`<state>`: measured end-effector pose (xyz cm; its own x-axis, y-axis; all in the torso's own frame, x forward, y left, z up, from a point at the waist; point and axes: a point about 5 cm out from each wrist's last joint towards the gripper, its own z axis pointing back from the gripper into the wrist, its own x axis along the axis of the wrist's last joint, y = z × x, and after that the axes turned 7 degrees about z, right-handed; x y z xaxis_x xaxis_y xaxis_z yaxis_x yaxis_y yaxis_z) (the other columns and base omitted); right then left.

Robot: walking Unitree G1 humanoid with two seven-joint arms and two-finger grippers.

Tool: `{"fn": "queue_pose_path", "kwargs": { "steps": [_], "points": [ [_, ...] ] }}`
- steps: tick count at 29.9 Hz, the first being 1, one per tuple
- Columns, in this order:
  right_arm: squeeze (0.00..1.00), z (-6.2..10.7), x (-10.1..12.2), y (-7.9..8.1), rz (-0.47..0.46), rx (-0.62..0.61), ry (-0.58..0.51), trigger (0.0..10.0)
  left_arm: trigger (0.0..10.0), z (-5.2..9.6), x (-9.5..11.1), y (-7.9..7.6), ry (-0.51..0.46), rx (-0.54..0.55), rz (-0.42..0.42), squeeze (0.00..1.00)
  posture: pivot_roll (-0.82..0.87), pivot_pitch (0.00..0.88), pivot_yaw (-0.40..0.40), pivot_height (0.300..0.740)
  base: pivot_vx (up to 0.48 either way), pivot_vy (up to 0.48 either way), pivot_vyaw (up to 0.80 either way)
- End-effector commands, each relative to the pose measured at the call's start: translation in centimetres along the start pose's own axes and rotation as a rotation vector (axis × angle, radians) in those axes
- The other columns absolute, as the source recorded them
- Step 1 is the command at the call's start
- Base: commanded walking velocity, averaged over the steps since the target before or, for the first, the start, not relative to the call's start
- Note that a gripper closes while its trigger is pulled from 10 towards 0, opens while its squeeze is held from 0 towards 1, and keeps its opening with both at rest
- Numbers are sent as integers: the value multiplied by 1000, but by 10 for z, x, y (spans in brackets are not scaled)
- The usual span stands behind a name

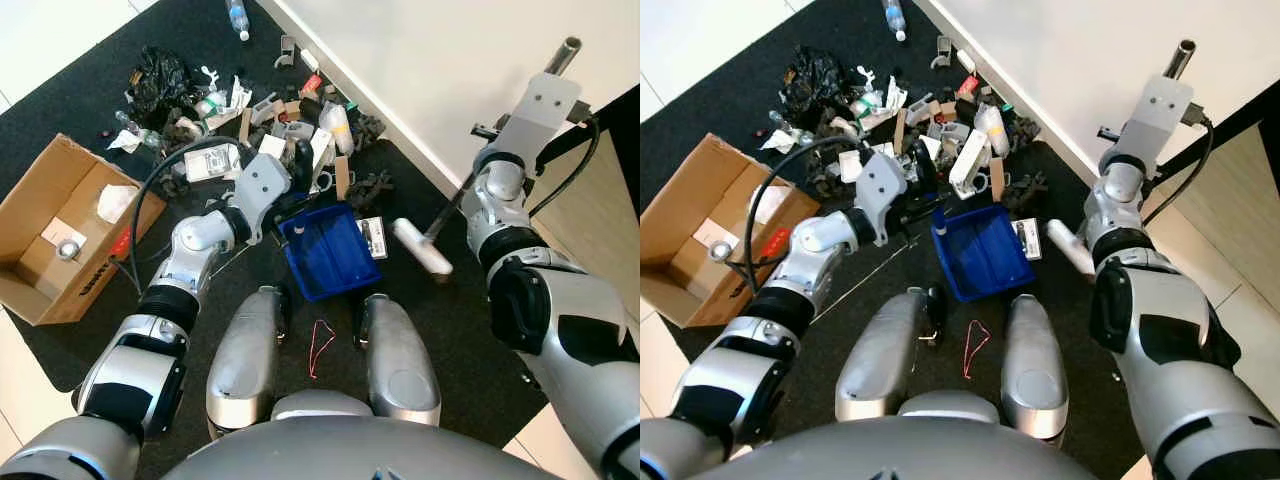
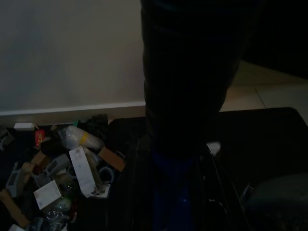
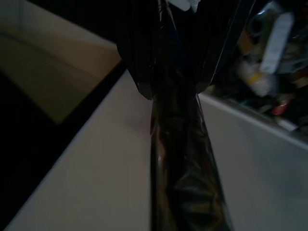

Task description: Sweep floor

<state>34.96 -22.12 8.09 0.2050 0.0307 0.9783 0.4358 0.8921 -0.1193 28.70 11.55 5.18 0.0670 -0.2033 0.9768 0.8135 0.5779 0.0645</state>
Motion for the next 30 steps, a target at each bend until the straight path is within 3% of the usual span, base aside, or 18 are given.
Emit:
{"fn": "queue_pose_path", "kwargs": {
  "steps": [1,3,5,7,12,13,17,19,24,30],
  "points": [
    [0,-2,1,-4,-18,1,14,10000,10000,9,-6,4,39,8,-56,0,219,176,9,740,0,0,0],
    [0,-4,1,-8,-7,-5,22,10000,10000,13,-7,7,55,20,-87,0,215,174,9,740,0,0,0],
    [0,-8,-3,-20,-61,3,91,10000,10000,26,-3,17,45,59,-113,0,195,167,12,740,0,0,0],
    [0,-9,-4,-23,-70,2,103,10000,10000,29,-1,19,39,64,-116,0,195,167,12,740,0,0,0],
    [0,-12,-7,-36,-16,-21,154,10000,10000,42,4,25,41,62,-140,0,187,160,13,740,0,0,0],
    [0,-12,-7,-36,30,-15,147,10000,10000,43,-1,23,62,53,-140,0,185,157,13,740,0,0,0],
    [0,-10,-12,-33,97,34,153,10000,10000,38,-11,16,91,34,-123,0,164,151,14,740,0,0,0],
    [0,-7,-20,-30,17,54,232,10000,10000,31,-12,10,83,29,-111,0,159,147,15,740,0,0,0],
    [0,-7,-19,-26,7,99,218,10000,10000,27,-12,4,72,30,-89,0,151,141,14,740,0,0,0],
    [0,-6,-18,-23,154,155,185,10000,10000,25,-14,1,71,33,-76,0,147,128,8,740,0,0,0]
  ]
}}
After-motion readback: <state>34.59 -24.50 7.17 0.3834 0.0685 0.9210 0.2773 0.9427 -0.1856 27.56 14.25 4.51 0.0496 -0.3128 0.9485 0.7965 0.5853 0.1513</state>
